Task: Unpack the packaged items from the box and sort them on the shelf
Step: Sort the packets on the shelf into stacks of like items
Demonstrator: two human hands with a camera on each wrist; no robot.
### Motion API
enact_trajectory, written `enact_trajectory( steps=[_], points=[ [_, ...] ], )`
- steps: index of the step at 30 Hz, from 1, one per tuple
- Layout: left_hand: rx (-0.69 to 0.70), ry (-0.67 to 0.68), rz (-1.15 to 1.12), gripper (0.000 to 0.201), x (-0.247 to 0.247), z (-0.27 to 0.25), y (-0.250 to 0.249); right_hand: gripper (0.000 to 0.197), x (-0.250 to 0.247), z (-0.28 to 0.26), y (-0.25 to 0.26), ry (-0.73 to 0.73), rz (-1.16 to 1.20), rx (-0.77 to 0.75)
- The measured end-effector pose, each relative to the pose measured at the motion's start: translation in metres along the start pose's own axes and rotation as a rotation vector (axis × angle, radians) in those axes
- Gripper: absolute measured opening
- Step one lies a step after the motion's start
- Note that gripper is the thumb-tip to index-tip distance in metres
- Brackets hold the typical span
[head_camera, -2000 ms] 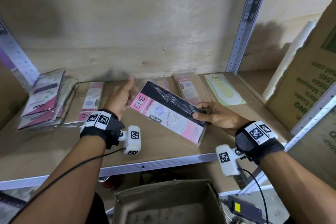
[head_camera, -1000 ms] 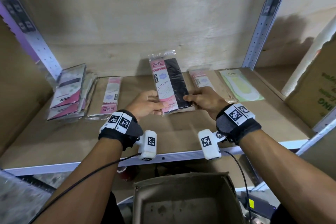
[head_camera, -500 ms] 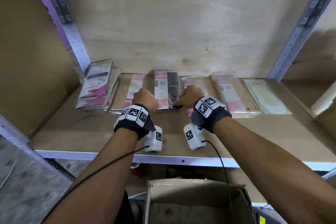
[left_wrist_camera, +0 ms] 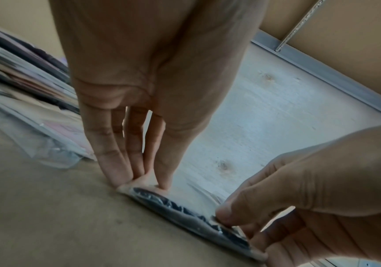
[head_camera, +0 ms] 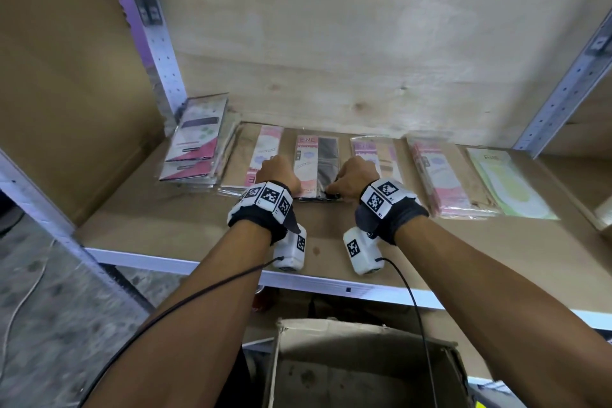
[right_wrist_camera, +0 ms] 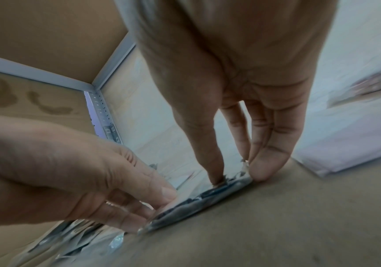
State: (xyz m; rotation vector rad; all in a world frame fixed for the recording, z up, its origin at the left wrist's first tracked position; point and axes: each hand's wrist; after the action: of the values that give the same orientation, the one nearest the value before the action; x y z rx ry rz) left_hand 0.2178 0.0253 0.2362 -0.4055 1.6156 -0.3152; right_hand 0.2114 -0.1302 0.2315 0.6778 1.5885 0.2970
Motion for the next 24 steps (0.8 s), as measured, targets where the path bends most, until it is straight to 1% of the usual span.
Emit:
enact_trajectory(
  steps=[3, 9, 11, 14, 16, 17, 19, 21, 23, 24],
  points=[
    [0.010, 0.008, -0.005, 0.033, 0.000, 0.000, 0.001, 0.038, -0.001, -0.002, 0.001, 0.000, 0.001, -0.008],
    [0.032, 0.024, 0.006, 0.031, -0.002, -0.002, 0.002, 0.037, -0.004, -0.004, -0.001, 0.027, 0.023, -0.020],
    [0.041, 0.019, 0.011, 0.029, -0.003, -0.003, 0.003, 0.035, -0.005, -0.005, -0.002, 0.049, 0.025, -0.023],
    [0.054, 0.000, 0.010, 0.026, -0.006, -0.005, 0.004, 0.025, -0.007, -0.004, -0.001, 0.046, -0.001, -0.031],
    [0.048, -0.044, -0.028, 0.021, -0.012, -0.006, 0.004, 0.034, -0.007, -0.003, 0.001, 0.010, -0.010, -0.035],
    [0.041, -0.075, -0.061, 0.020, -0.017, -0.005, 0.005, 0.034, -0.008, -0.002, 0.003, -0.021, -0.012, -0.050],
    [0.045, -0.154, -0.121, 0.018, -0.029, -0.001, 0.010, 0.025, -0.009, 0.001, 0.010, -0.069, -0.014, -0.084],
    [0.047, -0.256, -0.141, 0.016, -0.042, 0.002, 0.019, 0.025, -0.007, 0.004, 0.020, -0.100, 0.010, -0.143],
    [0.035, -0.313, -0.152, 0.019, -0.054, 0.004, 0.032, 0.024, 0.000, 0.010, 0.032, -0.087, 0.074, -0.205],
    [0.017, -0.325, -0.161, 0.022, -0.060, 0.005, 0.039, 0.021, 0.006, 0.014, 0.039, -0.052, 0.123, -0.217]
  ],
)
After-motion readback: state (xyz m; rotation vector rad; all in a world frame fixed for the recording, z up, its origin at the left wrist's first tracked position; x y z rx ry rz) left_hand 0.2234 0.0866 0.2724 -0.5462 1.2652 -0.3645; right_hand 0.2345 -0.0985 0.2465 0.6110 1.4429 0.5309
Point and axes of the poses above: each hand's wrist, its own z-axis towards the middle knuckle, its own x-axis out of the palm, y = z × x, and after that the axes turned 4 degrees about z, right-handed
